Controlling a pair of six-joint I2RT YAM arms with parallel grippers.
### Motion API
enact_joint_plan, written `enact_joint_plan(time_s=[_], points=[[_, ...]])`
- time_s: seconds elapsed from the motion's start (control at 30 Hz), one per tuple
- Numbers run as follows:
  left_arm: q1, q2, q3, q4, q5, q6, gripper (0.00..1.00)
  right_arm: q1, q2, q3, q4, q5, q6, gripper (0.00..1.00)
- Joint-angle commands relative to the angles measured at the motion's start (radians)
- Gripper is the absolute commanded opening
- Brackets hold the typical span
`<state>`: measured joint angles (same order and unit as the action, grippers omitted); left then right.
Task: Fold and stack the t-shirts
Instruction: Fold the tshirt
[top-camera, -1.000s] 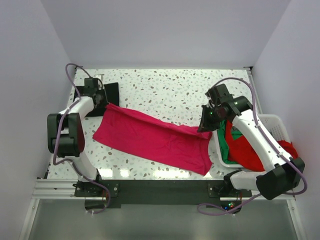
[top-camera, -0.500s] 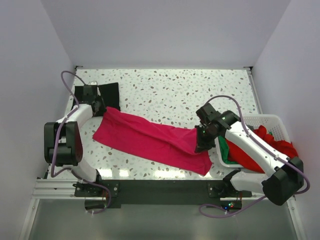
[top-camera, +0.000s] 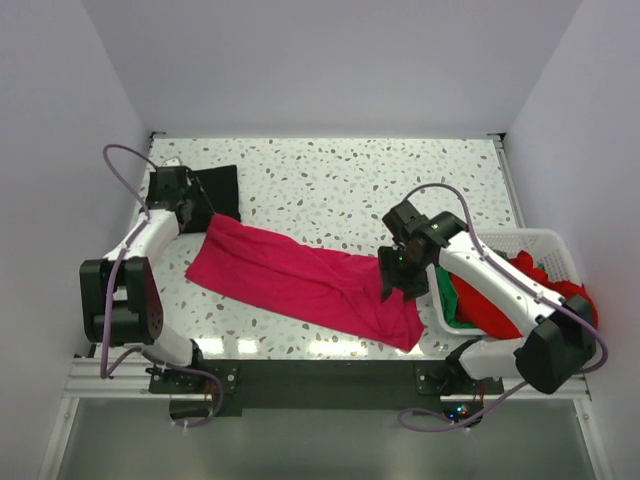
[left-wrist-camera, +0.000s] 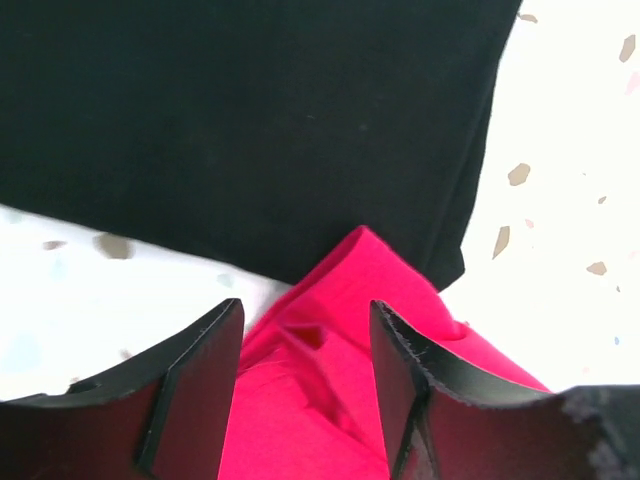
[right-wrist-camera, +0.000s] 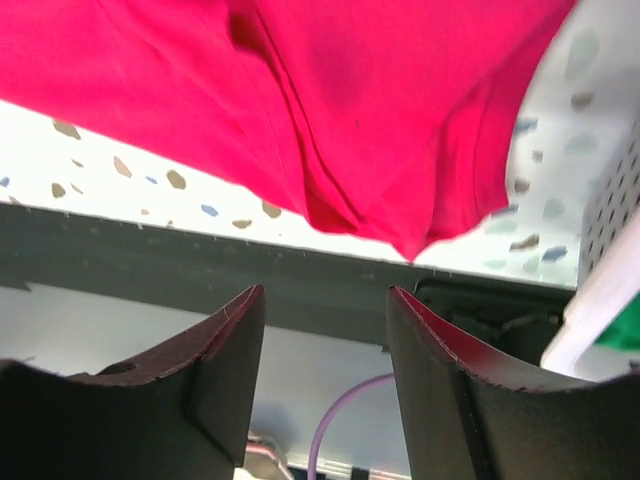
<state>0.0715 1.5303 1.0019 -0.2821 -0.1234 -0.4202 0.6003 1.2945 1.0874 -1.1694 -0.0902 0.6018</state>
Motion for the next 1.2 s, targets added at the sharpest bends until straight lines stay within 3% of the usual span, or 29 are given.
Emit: enact_joint_plan(time_s=[0.0,0.2,0.4,0.57,0.87,1.07,1.17], points=[[0.007,0.068,0.037,0.017,0.105,-0.049,0.59,0.003,0.092,0.065,0.106,0.05,-0.062,0.56],[0.07,0.126,0.006,0.043,0.287,-0.121,0.61,0.001,0.31,0.108,0.298,-0.031,-0.151,0.53],[0.083,0.139,0.0,0.035,0.324,-0.127,0.61,0.001,0.411,0.12,0.37,-0.105,-0.215,0.49],[0.083,0.165,-0.003,0.032,0.34,-0.129,0.56,0.001,0.462,0.134,0.382,-0.134,-0.237,0.48],[0.083,0.162,-0.006,-0.009,0.334,-0.123,0.4,0.0,0.494,0.132,0.382,-0.18,-0.252,0.42],[0.085,0.156,-0.019,-0.031,0.327,-0.115,0.27,-0.002,0.486,0.121,0.373,-0.215,-0.25,0.29],[0.086,0.159,-0.014,-0.046,0.314,-0.114,0.12,0.0,0.48,0.134,0.353,-0.232,-0.25,0.16]])
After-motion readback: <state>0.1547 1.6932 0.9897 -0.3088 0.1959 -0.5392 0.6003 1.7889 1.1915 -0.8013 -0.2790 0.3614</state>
